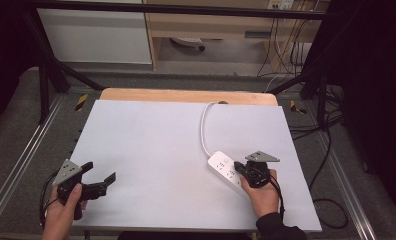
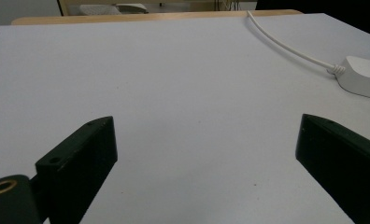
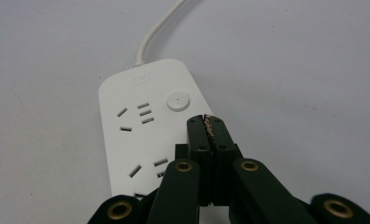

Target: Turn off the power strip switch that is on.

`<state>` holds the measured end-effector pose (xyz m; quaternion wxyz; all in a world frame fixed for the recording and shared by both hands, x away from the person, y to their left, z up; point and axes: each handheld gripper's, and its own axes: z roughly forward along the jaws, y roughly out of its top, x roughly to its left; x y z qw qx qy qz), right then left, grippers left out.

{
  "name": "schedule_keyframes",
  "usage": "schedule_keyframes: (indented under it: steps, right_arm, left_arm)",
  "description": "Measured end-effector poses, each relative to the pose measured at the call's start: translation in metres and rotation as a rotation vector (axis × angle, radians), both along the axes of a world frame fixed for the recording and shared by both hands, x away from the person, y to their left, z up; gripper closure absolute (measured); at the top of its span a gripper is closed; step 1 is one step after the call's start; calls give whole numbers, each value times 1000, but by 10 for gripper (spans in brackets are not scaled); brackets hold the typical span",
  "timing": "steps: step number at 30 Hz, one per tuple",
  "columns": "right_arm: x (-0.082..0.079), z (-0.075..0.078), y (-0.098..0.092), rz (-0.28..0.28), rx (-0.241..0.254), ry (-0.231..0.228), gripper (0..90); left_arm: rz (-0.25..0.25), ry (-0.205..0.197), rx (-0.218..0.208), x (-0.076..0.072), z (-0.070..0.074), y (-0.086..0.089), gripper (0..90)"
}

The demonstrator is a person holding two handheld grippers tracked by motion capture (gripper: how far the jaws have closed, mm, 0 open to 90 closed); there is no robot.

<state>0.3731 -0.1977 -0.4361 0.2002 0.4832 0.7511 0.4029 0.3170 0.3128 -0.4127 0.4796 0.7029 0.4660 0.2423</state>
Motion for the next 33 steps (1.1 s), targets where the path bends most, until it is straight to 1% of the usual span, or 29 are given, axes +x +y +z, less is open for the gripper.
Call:
schedule_keyframes:
  steps: [6, 14, 33]
  right_arm:
    - [0, 0, -1, 1, 4, 3, 900]
    - [0, 0, -1, -3, 10, 6, 900]
    - [0, -1, 0, 2, -3, -5, 900]
  left_arm:
    - [1, 7, 6, 1, -1, 0, 54]
    - [-1, 2, 5, 0, -1, 0, 55]
    - [-4, 3, 13, 0, -1, -1, 56]
